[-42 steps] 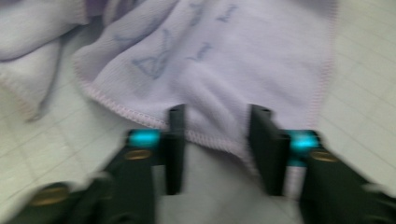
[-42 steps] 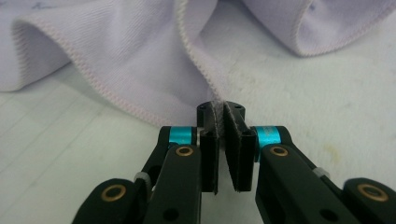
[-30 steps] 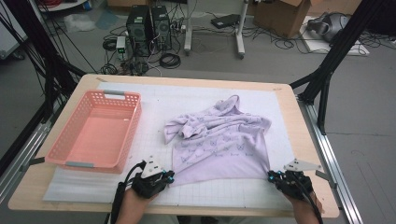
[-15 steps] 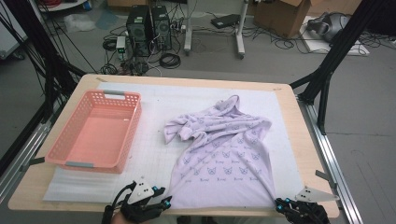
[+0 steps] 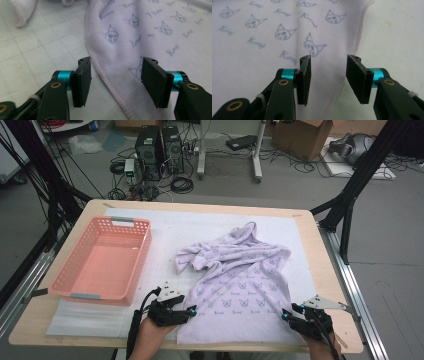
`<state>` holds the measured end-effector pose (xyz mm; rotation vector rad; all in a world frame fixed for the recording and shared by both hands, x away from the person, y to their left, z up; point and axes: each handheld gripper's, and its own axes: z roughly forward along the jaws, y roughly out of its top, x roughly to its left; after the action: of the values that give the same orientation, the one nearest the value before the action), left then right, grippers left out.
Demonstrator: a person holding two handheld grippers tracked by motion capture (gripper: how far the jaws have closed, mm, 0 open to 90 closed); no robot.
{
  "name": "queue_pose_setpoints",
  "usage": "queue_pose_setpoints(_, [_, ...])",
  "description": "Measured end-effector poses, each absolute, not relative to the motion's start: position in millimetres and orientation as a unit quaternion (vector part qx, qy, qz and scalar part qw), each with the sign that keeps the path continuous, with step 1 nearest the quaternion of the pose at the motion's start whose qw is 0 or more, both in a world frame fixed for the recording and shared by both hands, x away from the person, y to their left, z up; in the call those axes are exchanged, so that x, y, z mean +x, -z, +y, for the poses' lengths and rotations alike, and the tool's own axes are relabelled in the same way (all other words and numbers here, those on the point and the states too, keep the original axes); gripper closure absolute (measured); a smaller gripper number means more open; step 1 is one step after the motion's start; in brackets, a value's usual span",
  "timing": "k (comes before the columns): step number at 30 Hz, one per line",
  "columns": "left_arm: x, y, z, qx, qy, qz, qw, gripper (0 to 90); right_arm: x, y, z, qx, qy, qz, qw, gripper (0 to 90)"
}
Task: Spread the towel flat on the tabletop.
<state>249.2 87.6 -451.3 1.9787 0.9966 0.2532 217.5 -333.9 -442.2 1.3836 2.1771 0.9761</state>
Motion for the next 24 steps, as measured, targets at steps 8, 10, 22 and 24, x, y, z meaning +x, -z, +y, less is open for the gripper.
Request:
queue_pose_setpoints(8, [240.7, 449.1, 88.8, 0.821, -0.138, 0.364, 0.418, 84.4, 215.8, 443.3, -329.9, 0.476, -0.356, 0.786, 0.170, 85.3])
queue_pose_setpoints(10, [235.2, 446.5, 99.6, 0.818, -0.135, 0.366, 0.422, 84.9, 212.9, 443.1, -326.3, 0.465, -0.356, 0.793, 0.169, 85.9])
queue_pose_setpoints(22, [207.0, 445.8, 151.4, 0.801, -0.105, 0.386, 0.445, 82.3, 189.3, 438.2, -306.8, 0.410, -0.351, 0.832, 0.130, 86.7])
queue_pose_setpoints(24, [208.5, 447.6, 145.0, 0.796, -0.094, 0.389, 0.453, 72.2, 183.1, 438.6, -317.7, 0.422, -0.352, 0.825, 0.128, 86.9])
